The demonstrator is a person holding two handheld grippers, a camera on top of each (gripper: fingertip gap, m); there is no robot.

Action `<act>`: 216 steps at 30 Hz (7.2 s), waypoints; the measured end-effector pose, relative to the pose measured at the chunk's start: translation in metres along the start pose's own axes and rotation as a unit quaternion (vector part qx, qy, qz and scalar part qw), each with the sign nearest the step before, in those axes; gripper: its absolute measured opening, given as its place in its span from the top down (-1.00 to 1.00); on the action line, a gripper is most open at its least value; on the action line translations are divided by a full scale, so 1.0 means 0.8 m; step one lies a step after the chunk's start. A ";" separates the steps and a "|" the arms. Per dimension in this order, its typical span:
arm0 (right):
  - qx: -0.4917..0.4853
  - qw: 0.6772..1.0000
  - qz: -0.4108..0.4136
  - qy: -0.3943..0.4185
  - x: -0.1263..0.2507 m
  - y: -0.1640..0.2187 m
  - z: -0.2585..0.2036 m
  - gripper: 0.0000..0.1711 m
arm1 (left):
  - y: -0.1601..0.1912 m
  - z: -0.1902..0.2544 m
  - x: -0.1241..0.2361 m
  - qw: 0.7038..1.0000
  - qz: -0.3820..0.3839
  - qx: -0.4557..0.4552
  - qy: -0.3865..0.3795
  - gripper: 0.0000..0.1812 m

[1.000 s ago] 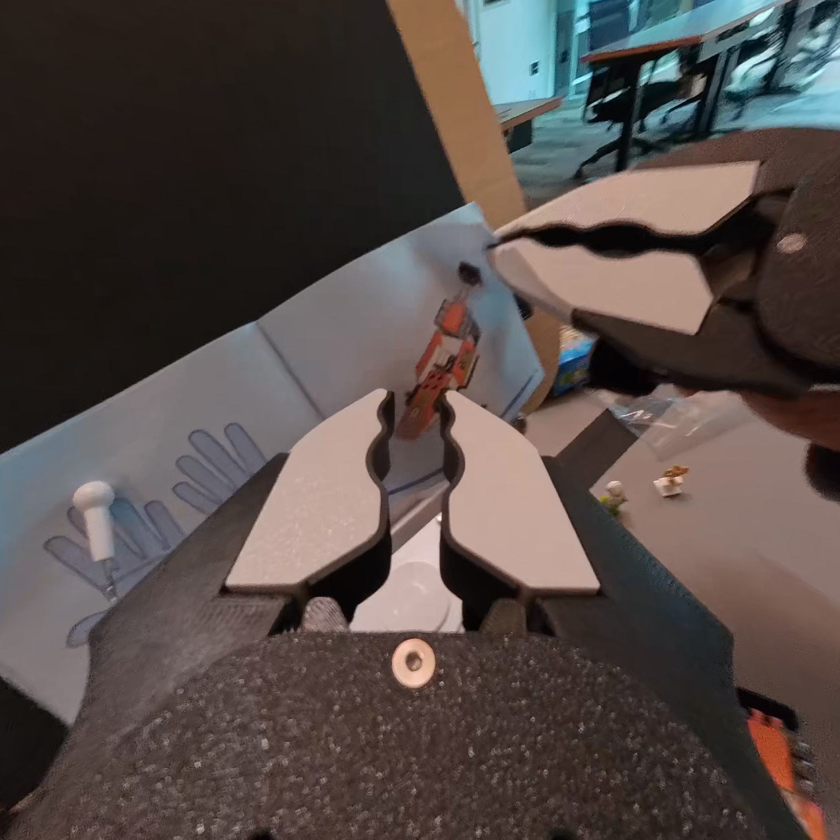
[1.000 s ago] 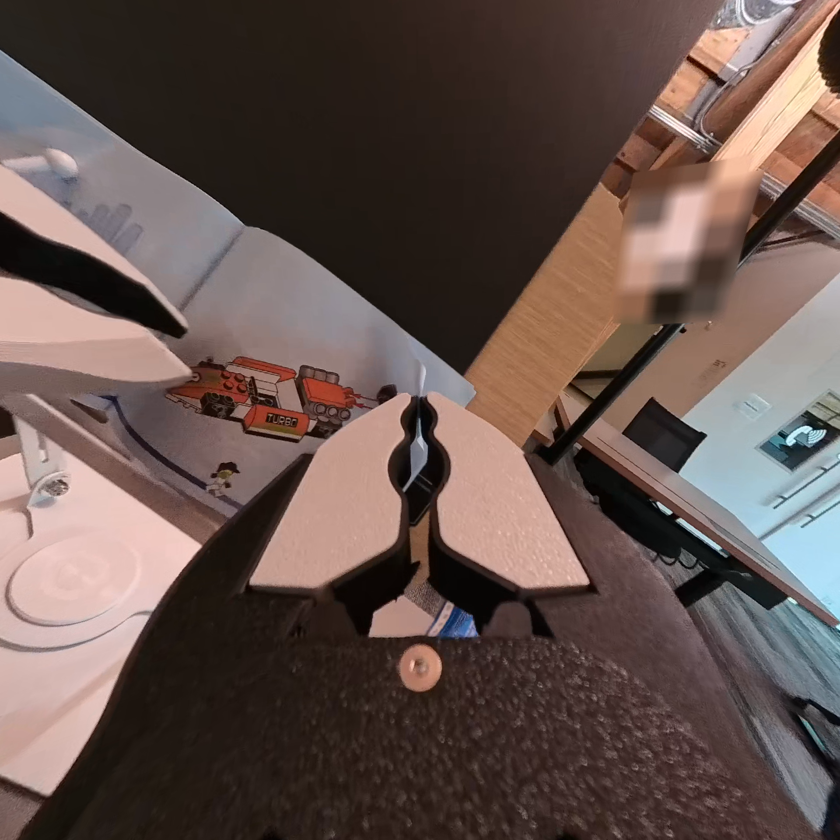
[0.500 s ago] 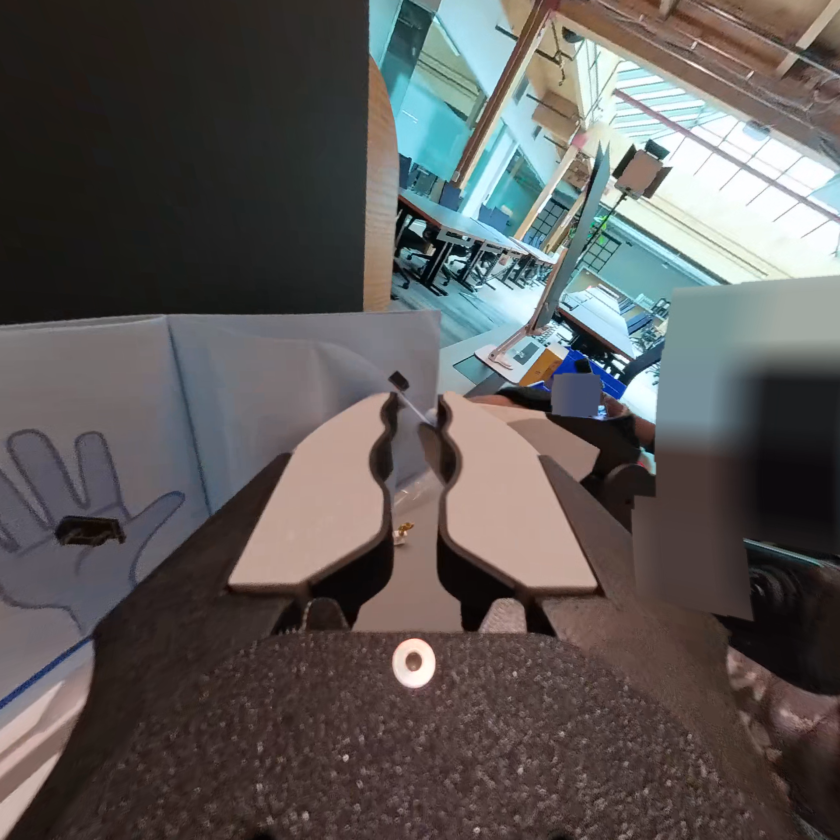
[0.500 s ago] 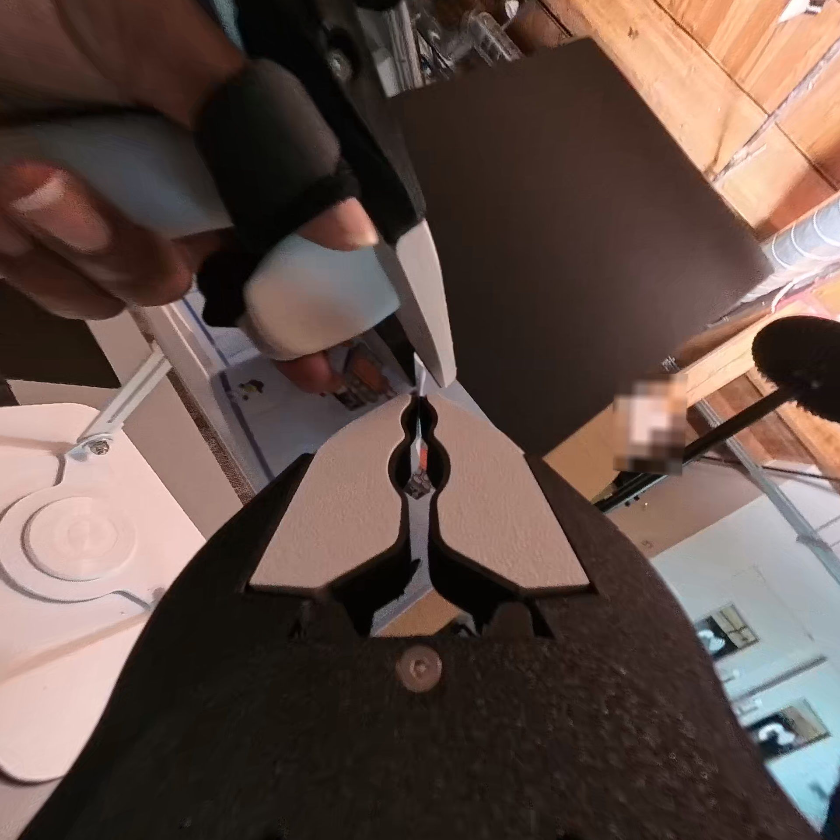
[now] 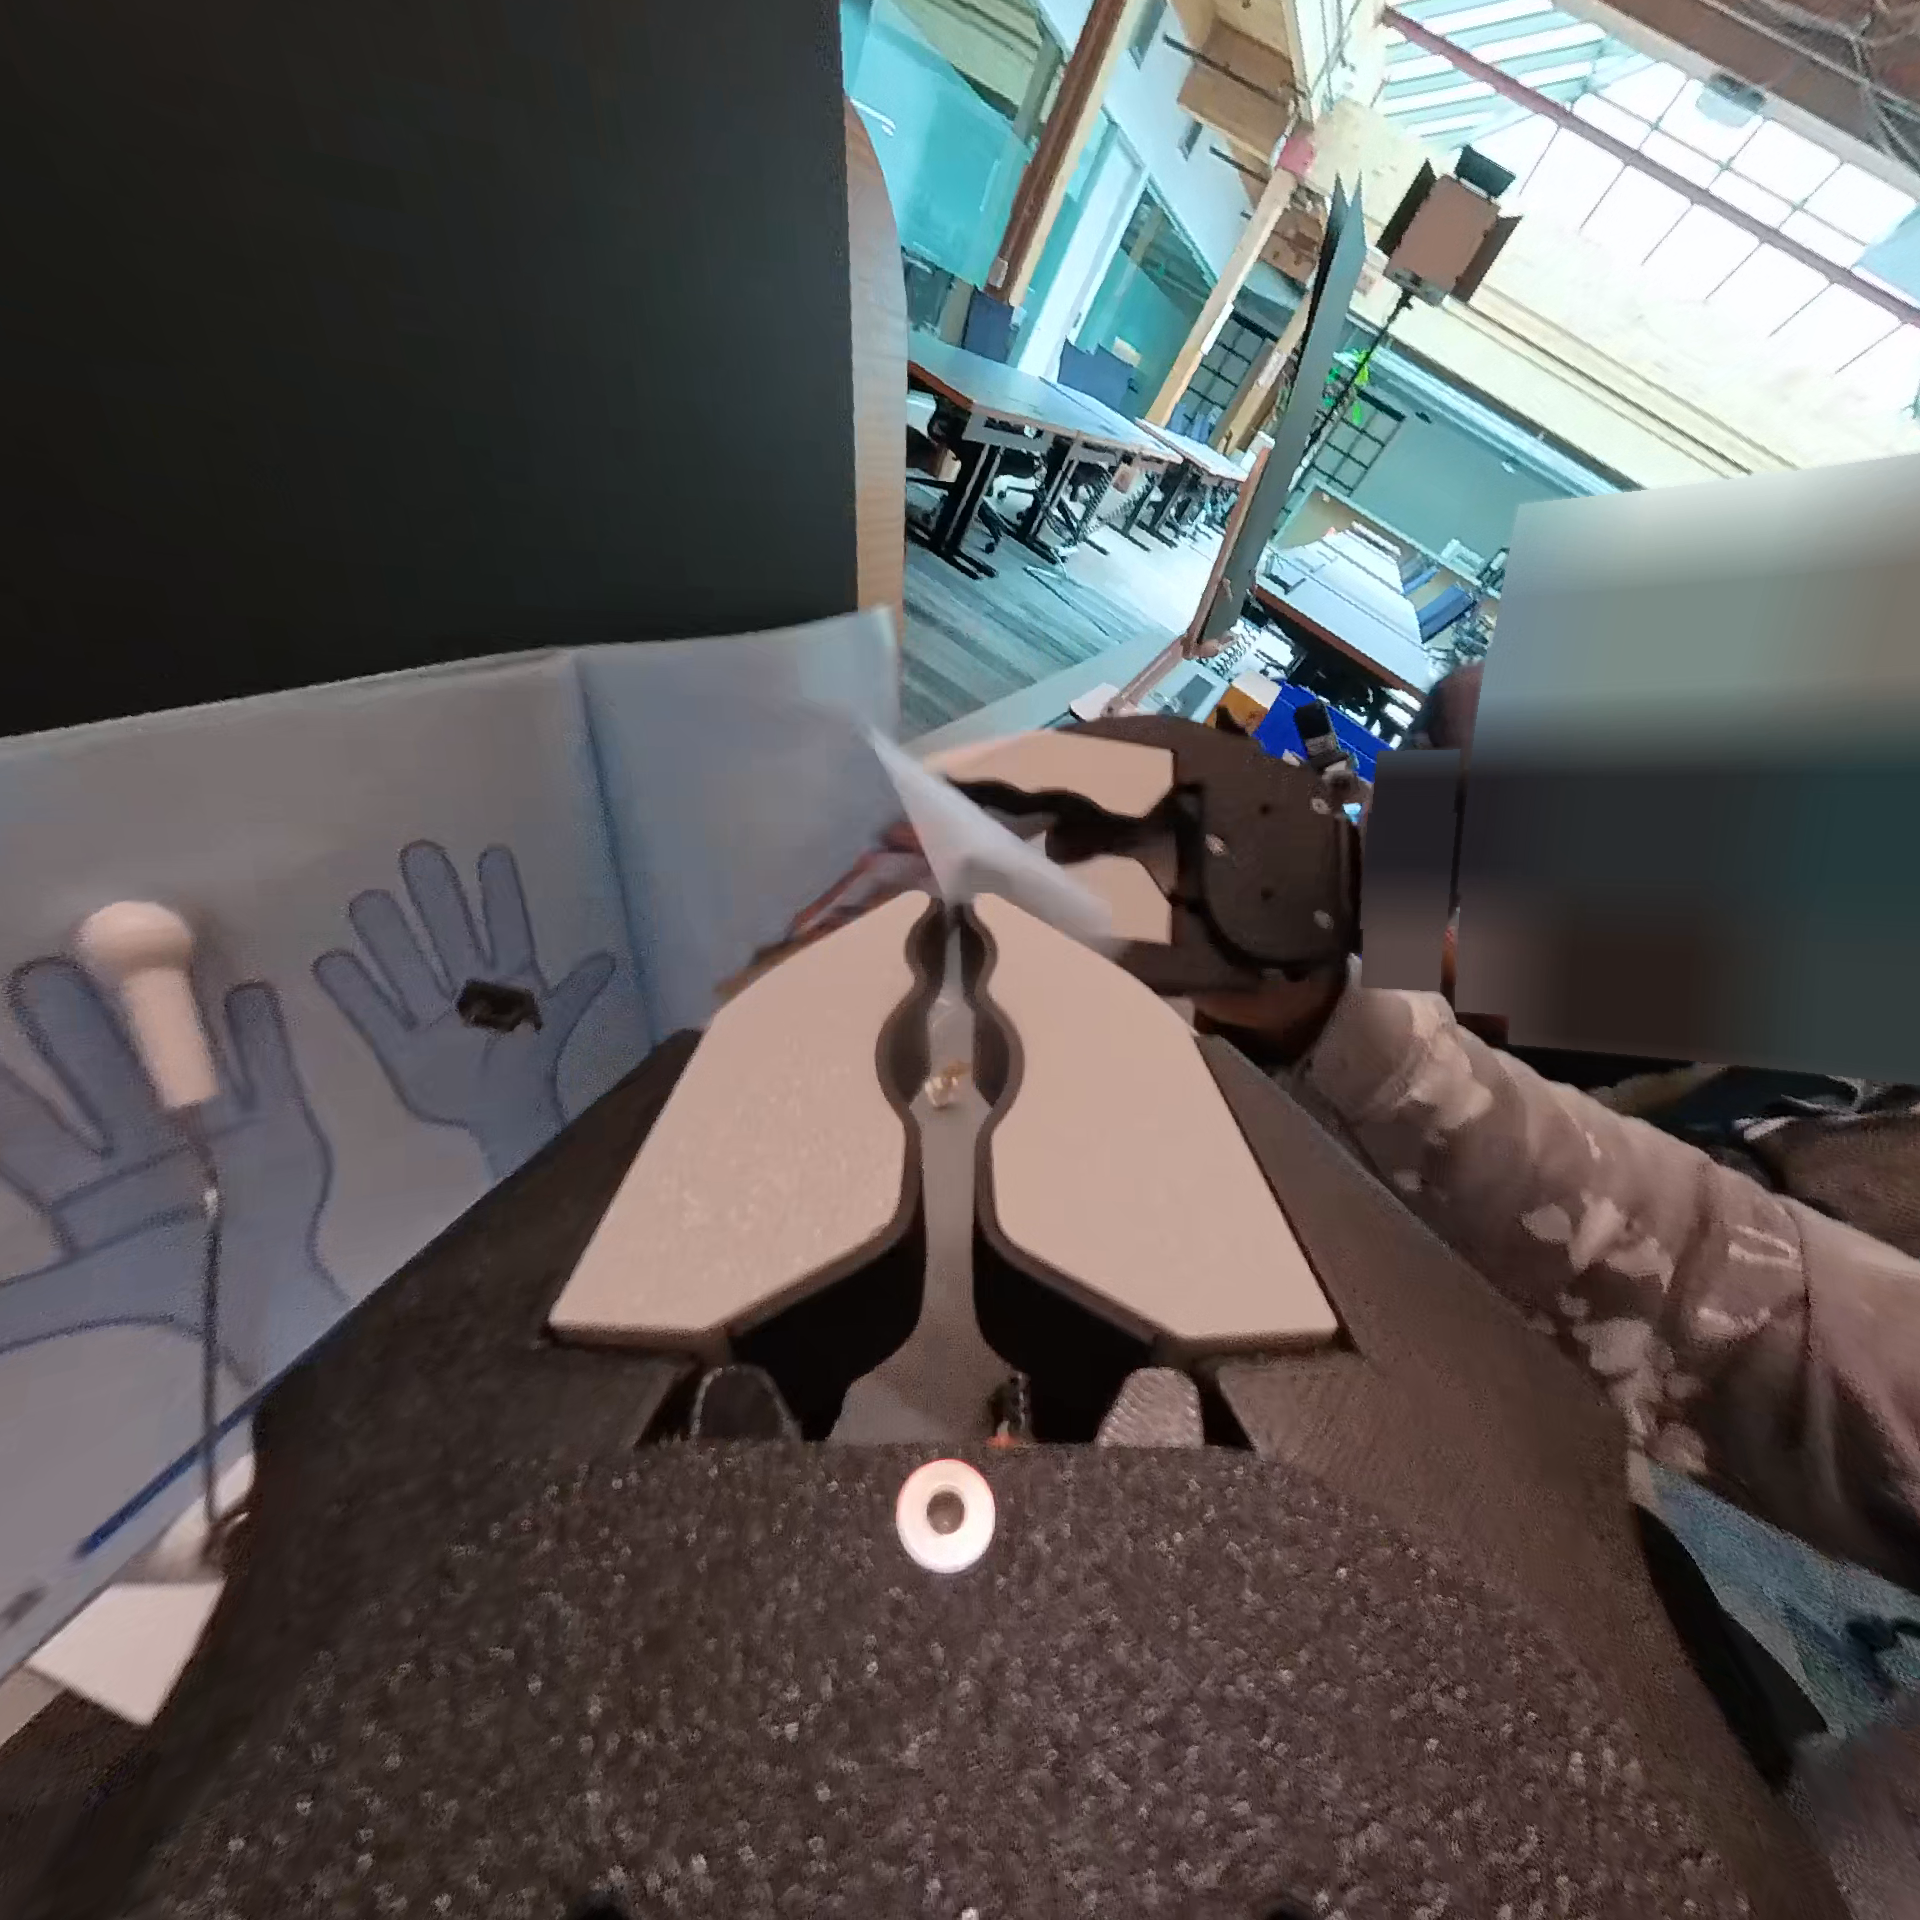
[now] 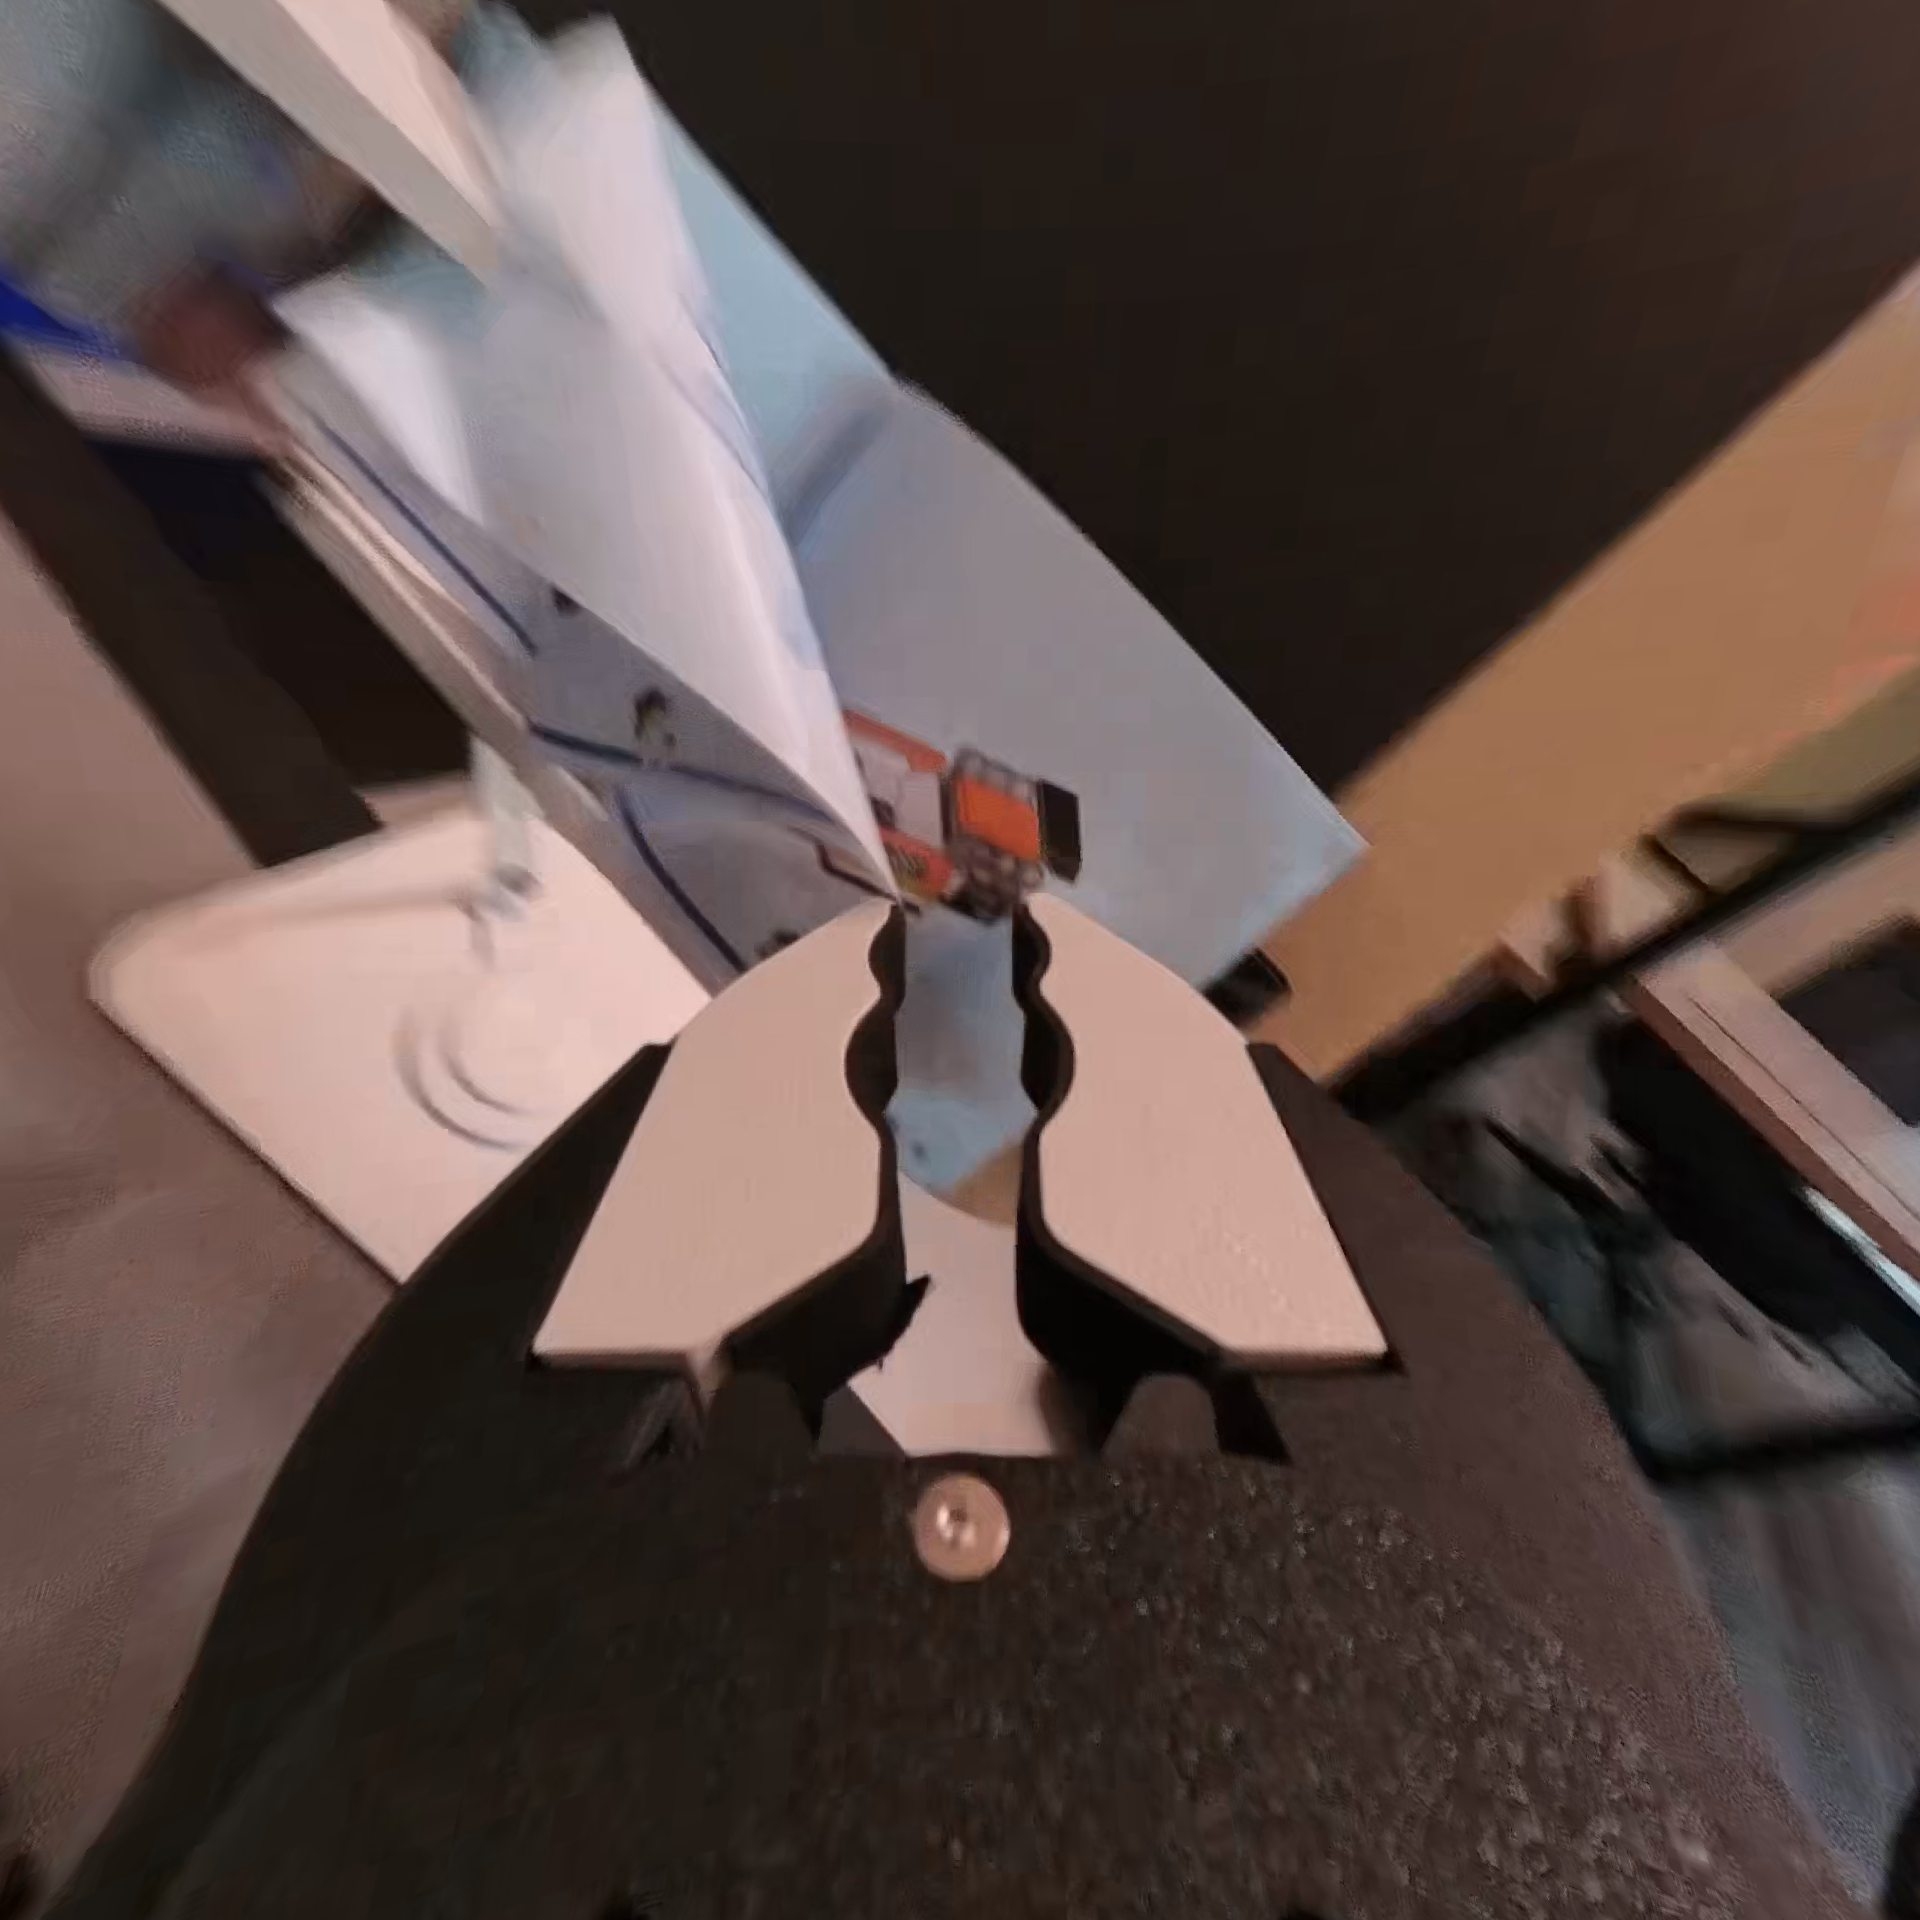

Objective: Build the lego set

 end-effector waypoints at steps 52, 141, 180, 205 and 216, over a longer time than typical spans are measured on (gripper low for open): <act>-0.112 0.989 0.063 -0.077 -0.044 -0.048 -0.052 0.75 | 0.035 -0.089 0.133 0.929 -0.123 -0.231 -0.263 0.84; -0.096 0.994 -0.018 0.049 -0.022 -0.048 -0.053 0.78 | 0.028 -0.046 0.080 0.920 -0.012 -0.250 -0.301 0.93; -0.788 0.606 0.009 -0.108 0.008 0.112 -0.077 0.59 | 0.054 -0.075 -0.052 0.886 -0.196 -0.277 -0.316 1.00; -0.684 0.721 0.106 -0.030 0.015 0.077 -0.001 0.98 | 0.055 -0.079 -0.051 0.887 -0.190 -0.275 -0.318 1.00; -0.382 0.922 0.052 0.028 -0.005 0.023 0.001 0.98 | 0.054 -0.081 -0.049 0.890 -0.187 -0.274 -0.313 1.00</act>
Point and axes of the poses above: each gripper's, where its closed fingertips meet, x back along the fingers, y out of its underside, z = x × y across the jaws, the point moved 4 cm from there along x, back along the fingers, and after that the axes turned 10 degrees about y, right-handed, at the moved point
